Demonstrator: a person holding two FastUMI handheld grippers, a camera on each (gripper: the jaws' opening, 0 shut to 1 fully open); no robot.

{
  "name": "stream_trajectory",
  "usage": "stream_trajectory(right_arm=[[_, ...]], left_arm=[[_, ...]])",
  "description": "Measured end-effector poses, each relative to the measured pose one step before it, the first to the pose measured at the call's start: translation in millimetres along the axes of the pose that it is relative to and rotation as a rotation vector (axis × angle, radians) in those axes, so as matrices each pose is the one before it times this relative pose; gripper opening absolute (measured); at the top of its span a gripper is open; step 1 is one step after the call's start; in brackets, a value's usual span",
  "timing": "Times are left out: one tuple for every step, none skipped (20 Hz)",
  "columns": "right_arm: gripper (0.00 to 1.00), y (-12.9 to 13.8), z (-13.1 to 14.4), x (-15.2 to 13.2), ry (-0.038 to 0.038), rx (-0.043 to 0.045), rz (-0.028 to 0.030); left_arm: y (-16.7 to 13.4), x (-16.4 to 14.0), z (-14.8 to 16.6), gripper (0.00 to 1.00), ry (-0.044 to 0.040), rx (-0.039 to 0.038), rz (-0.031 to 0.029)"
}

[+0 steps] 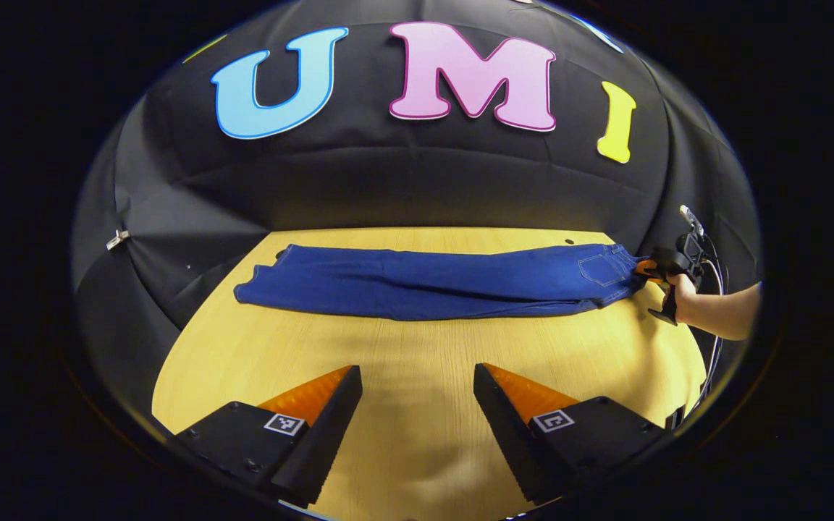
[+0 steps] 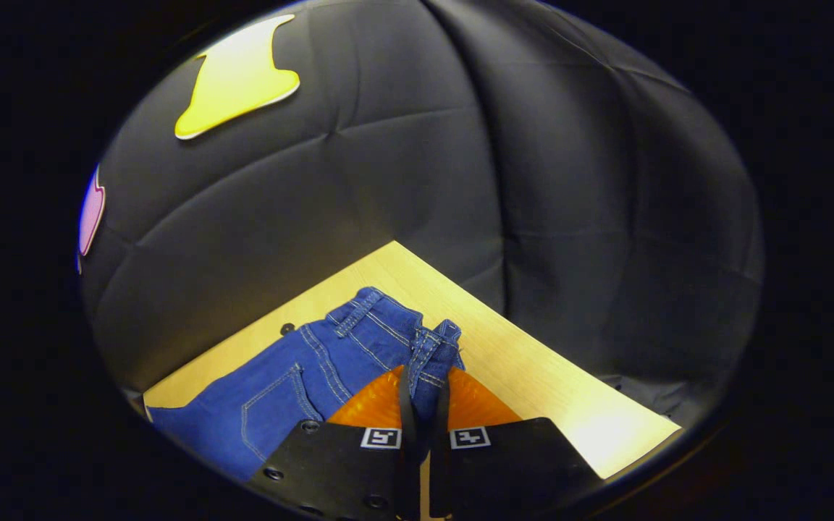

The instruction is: Grasp the waist and the cuffs of the jeans and fold them to make the two legs overlap; first hold the waist and fold one-third of the jeans toward the cuffs, then hold the cuffs and fold the remaining one-third in the same direction to finish folding.

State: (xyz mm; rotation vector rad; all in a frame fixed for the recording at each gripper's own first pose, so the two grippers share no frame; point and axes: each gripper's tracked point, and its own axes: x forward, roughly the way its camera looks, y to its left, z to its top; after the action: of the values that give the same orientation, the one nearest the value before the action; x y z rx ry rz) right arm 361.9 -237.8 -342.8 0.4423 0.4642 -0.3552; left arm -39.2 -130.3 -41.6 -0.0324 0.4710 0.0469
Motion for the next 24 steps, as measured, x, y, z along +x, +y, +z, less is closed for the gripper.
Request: stream_trajectory(right_arm=[[0.1,5.11,6.04,-3.5,-0.02475,0.00382,0.01504],[0.09,11.39,10.93,-6.35,-0.0302,0.00709,0.03274],[0.09,12.55,12.11,-4.98,-0.03336,-0.00245,0.0313],[0.09,15.73,12.63,-3.13,-0.03539,-0.01131,0.03828],[0.09,17.48,7.85,-2.56,-0.02628,-0.01568,0.04289],[0.09,21.64,9.06,-5.04,-0.02571,-0.02008,0.05316],[0.08,15.49,6.3,-10.5,-0.01748,-0.01861,0.04371],[0.08,16.87,3.16,-11.83,-0.01863,-0.0224,0.04854],[0.09,8.92,-1.38,-19.92,-0.01214,-0.02805,0.04947],[0.08,-2.67,3.05,-22.49,-0.00728,-0.02427,0.04339],[0.09,8.97,6.33,-14.45,-0.00686,-0.01597,0.0483],[0.09,-11.23,4.25,8.74,-0.00392,-0.01238,0.04249],[0.09,0.49,-4.91,-4.79,-0.00191,-0.01595,0.04217],[0.08,0.47,-4.26,-4.85,-0.00332,-0.01961,0.03846],[0.09,0.73,-0.88,1.88,-0.00575,-0.02504,0.0345],[0.09,0.0,1.88,-0.29,-0.00843,-0.03141,0.03026],[0.08,-1.28,1.44,0.69,0.00448,-0.02636,0.02988],[0.08,-1.26,-6.75,3.16,0.00833,-0.02387,0.02895],[0.09,-2.42,-6.33,2.15,0.00996,-0.02074,0.02886],[0.08,0.27,-2.21,4.52,0.01006,-0.02258,0.03122],[0.08,-2.1,-7.46,5.36,0.01012,-0.02438,0.0286],[0.08,0.03,-3.19,-2.81,0.01393,-0.02169,0.02535],[0.08,-2.58,-7.46,2.29,0.016,-0.02182,0.02125],[0.08,-3.05,-7.7,2.09,0.01793,-0.02067,0.00998]], left_arm=[[-1.42,2.41,-0.52,0.98,0.00225,-0.01578,-0.00336],[-0.3,2.32,-1.86,0.98,0.00163,-0.01451,-0.00221],[0.22,1.57,-0.14,0.98,0.00305,-0.00995,0.00008],[0.73,2.11,-1.09,0.98,0.00042,-0.00459,0.00246],[1.32,0.91,0.1,0.98,-0.00223,-0.00086,0.00176],[0.65,1.46,0.85,0.98,-0.00419,0.00037,-0.00138],[1.69,0.82,-0.08,0.98,-0.0036,0.00151,-0.0035],[1.55,0.68,-1.78,0.98,-0.00388,0.00296,-0.00144],[1.16,0.27,-0.79,0.98,-0.00498,0.00159,-0.00283],[1.15,1.98,-0.54,0.98,-0.00195,-0.00051,-0.00564],[2.39,1.06,-1.39,0.98,-0.00208,-0.00118,-0.00337],[5.87,2.58,-1.72,0.98,-0.00354,-0.00394,-0.00095],[5.95,2.32,-1.08,0.98,-0.00391,-0.00675,0.00264],[7.01,2.6,-2.66,0.98,-0.00573,-0.01039,0.0056],[6.74,2.03,-2.3,0.98,-0.0047,-0.01705,0.00634],[6.2,3.29,-1.09,0.98,-0.00729,-0.02339,0.0031],[10.42,4.2,-2.2,0.98,-0.00891,-0.03085,0.00516],[10.68,5.31,-0.56,0.98,-0.00657,-0.03189,0.00775],[13.88,5.62,0.81,0.98,-0.00934,-0.02924,0.01032],[16.39,6.75,5.06,0.98,-0.01285,-0.02203,0.01882],[18.08,8.29,6.46,0.98,-0.01557,-0.01081,0.02048],[17.6,8.51,10.13,0.99,-0.02124,-0.00093,0.01828],[19.15,10.25,13.6,0.99,-0.02477,0.01048,0.01772],[18.98,13.14,11.81,0.98,-0.01999,0.01971,0.01697]])
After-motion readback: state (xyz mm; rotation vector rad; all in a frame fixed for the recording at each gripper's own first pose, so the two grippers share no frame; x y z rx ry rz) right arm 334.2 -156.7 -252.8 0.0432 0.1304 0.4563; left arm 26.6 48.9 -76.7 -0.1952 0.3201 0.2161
